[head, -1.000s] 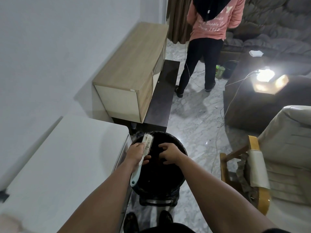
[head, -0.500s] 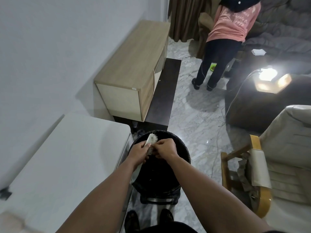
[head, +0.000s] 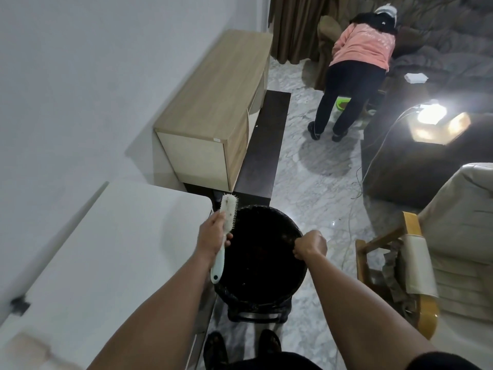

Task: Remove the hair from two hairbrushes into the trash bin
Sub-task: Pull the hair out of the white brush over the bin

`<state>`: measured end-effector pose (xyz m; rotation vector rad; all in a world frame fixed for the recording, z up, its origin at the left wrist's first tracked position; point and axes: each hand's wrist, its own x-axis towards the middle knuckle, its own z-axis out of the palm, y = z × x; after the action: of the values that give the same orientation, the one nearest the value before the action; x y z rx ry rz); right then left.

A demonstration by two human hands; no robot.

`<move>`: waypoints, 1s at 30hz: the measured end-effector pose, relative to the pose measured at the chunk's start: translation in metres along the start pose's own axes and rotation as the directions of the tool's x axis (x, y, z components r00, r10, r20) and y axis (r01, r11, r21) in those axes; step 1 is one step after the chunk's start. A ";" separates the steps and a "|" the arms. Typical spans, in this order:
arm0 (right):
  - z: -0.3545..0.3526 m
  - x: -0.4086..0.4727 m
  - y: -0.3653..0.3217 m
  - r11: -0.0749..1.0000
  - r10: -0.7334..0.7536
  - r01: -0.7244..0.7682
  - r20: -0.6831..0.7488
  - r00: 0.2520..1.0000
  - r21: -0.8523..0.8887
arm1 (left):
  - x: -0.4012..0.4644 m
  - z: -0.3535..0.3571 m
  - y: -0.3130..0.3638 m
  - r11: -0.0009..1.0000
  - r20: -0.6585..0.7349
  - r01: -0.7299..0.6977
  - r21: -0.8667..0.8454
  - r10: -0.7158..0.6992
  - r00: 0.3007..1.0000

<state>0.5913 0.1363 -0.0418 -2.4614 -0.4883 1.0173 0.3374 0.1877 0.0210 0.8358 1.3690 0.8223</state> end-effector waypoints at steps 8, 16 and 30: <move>0.021 -0.056 -0.038 0.949 -0.312 0.244 0.466 0.828 0.200 | -0.002 0.013 -0.004 0.987 0.118 0.157 0.035 -0.160 0.980; 0.041 -0.084 -0.042 0.855 -0.517 0.507 0.095 0.851 0.115 | -0.016 0.029 -0.019 0.974 0.246 0.123 0.190 -0.169 0.954; -0.003 0.004 -0.001 0.989 -0.143 0.143 -0.028 0.989 -0.025 | -0.016 0.013 -0.009 0.971 0.168 0.146 0.192 -0.179 0.969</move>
<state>0.5965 0.1381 -0.0417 -2.4183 -0.6599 0.9211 0.3499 0.1687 0.0209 0.9005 1.3393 0.4875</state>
